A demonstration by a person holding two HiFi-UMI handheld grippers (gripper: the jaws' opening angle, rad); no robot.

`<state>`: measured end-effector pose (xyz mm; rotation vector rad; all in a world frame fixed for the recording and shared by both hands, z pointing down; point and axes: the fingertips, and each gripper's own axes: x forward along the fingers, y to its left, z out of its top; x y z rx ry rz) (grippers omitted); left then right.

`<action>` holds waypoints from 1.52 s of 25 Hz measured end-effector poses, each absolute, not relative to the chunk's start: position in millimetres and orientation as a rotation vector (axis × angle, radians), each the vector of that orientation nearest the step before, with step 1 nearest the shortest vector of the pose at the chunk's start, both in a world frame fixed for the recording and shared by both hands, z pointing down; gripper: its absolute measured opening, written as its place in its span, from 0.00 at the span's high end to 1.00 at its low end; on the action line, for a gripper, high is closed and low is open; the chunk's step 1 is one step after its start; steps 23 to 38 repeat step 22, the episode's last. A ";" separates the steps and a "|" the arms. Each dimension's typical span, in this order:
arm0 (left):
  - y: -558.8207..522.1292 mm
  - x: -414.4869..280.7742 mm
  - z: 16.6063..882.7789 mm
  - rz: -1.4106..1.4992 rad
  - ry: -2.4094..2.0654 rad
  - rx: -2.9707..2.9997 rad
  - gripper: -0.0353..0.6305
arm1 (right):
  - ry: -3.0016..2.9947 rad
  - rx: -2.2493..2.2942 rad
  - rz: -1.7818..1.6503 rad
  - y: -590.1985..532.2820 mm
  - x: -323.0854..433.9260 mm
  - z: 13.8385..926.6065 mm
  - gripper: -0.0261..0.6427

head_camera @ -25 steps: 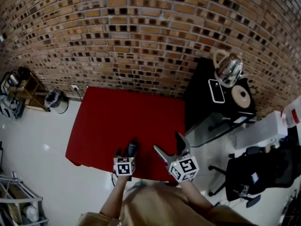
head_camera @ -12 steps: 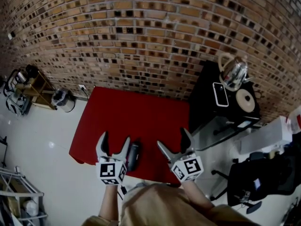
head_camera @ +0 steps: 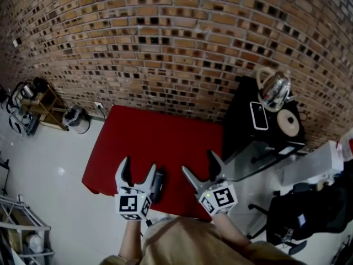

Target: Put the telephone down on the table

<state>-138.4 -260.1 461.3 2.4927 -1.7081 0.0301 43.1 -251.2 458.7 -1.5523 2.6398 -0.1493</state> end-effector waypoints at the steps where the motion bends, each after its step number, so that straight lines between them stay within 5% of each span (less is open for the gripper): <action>1: -260.7 -137.0 461.0 0.037 -1.703 2.501 0.39 | 2.645 -1.546 -0.144 -251.5 41.0 457.9 0.34; 38: -252.1 -140.1 471.2 0.074 -1.687 2.494 0.39 | 2.633 -1.614 -0.186 -255.1 39.2 479.8 0.34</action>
